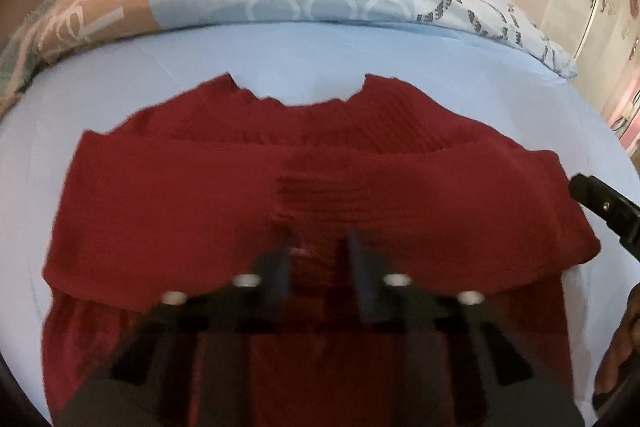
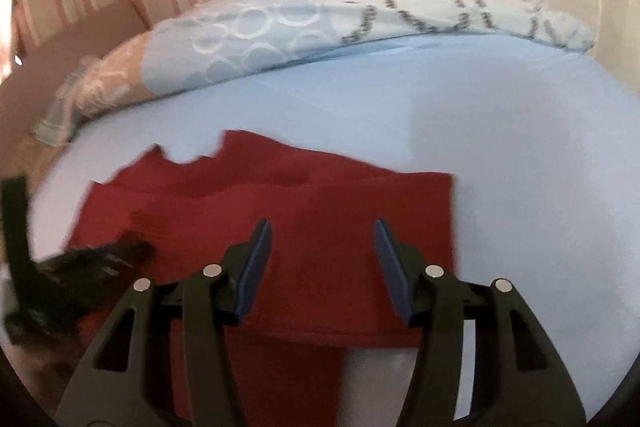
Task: Fold small clothes
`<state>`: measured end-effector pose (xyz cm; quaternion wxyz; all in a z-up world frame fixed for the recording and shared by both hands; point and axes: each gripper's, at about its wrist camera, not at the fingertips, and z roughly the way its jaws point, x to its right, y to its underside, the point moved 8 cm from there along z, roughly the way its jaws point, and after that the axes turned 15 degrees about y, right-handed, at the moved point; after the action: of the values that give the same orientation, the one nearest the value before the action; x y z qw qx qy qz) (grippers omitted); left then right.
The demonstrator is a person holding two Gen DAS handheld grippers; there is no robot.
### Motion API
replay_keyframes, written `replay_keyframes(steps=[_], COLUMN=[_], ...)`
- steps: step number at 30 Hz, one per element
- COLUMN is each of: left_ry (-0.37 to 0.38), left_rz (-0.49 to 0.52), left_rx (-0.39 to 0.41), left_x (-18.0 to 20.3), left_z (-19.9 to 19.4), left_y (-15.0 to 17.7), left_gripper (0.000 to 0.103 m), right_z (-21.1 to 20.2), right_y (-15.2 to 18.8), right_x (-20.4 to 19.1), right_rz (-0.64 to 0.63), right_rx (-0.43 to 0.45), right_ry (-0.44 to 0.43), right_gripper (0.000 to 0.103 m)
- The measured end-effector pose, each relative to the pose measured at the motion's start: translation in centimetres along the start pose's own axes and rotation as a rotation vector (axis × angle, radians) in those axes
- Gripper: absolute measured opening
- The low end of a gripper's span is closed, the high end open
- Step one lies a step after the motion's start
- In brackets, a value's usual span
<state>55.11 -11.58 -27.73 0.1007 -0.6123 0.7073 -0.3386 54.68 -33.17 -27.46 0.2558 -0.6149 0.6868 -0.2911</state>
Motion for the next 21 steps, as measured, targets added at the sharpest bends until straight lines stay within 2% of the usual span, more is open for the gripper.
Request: replay_keyframes(steps=[1,5,12,21], left_ry=[-0.009,-0.009,0.004,-0.056], left_rz=[0.005,0.019,0.035,0.076], left_rx=[0.006,0.016,0.073,0.135], left_x=[-0.1,-0.2,0.5,0.3], left_z=[-0.1,-0.4,-1.7,-4.1], left_y=[-0.1,-0.1,-0.7,-2.6], left_gripper=[0.012,0.009,0.007,0.007], right_z=[0.3,0.8,1.1,0.8], right_y=[0.2,0.8,1.3,1.5], right_x=[0.5,1.9,1.4,1.3], right_rz=[0.005,0.029,0.005,-0.025], right_rx=[-0.008,-0.025,-0.032,-0.027], right_ry=[0.012,0.026,0.043,0.088], right_gripper=[0.054,0.054,0.054,0.055])
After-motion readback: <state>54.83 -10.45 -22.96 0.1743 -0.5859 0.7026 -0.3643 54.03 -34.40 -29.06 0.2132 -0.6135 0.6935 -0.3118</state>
